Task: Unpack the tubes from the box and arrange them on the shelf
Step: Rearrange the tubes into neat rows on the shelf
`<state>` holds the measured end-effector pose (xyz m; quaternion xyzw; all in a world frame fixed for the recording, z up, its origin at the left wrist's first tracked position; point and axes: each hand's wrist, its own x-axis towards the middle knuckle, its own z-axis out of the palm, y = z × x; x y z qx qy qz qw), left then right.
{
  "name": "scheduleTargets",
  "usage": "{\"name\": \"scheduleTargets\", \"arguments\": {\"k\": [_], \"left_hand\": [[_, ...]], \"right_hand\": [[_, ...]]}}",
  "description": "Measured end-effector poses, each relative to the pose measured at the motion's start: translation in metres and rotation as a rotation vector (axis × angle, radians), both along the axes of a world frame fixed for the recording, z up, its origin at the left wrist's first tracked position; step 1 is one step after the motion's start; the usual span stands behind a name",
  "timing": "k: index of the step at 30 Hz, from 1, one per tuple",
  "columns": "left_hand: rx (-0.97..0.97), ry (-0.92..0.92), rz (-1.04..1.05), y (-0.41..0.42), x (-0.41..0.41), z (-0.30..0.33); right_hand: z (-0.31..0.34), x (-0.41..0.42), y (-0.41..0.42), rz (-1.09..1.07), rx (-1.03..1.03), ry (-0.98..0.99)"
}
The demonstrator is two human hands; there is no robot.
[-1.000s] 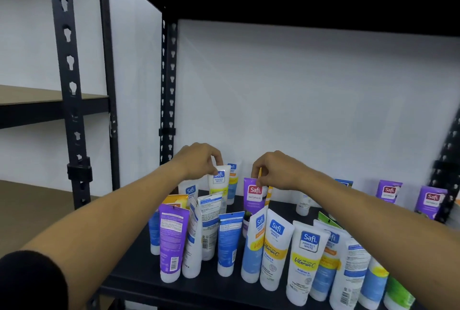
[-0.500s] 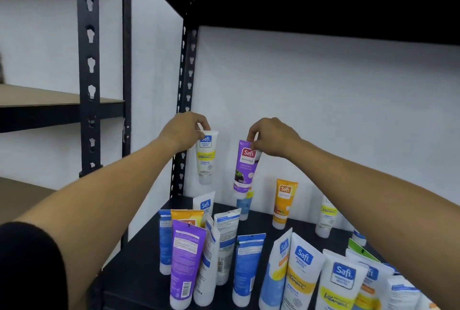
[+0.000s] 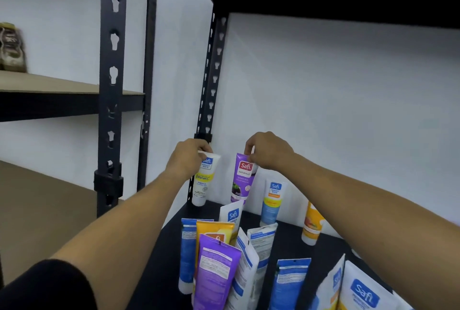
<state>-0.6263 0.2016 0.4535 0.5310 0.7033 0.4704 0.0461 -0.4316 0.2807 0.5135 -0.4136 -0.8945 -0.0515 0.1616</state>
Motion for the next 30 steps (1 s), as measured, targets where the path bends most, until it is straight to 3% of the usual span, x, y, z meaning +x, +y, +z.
{"name": "scheduleTargets", "arguments": {"k": [11,17,24,30], "left_hand": [[0.012,-0.09,-0.008,0.026,-0.014,-0.041],[0.118,-0.21,-0.047,0.029,-0.011,-0.059],[0.175,-0.339,-0.01,0.015,-0.007,-0.122],[0.033,-0.138,0.029,0.022,-0.007,-0.156]], "right_hand": [[-0.028,-0.031,0.02,-0.003,-0.021,-0.094],[-0.04,-0.035,0.026,-0.008,-0.047,-0.126],[-0.044,-0.036,0.027,0.002,-0.055,-0.127],[-0.046,-0.04,0.032,0.019,-0.042,-0.132]]}}
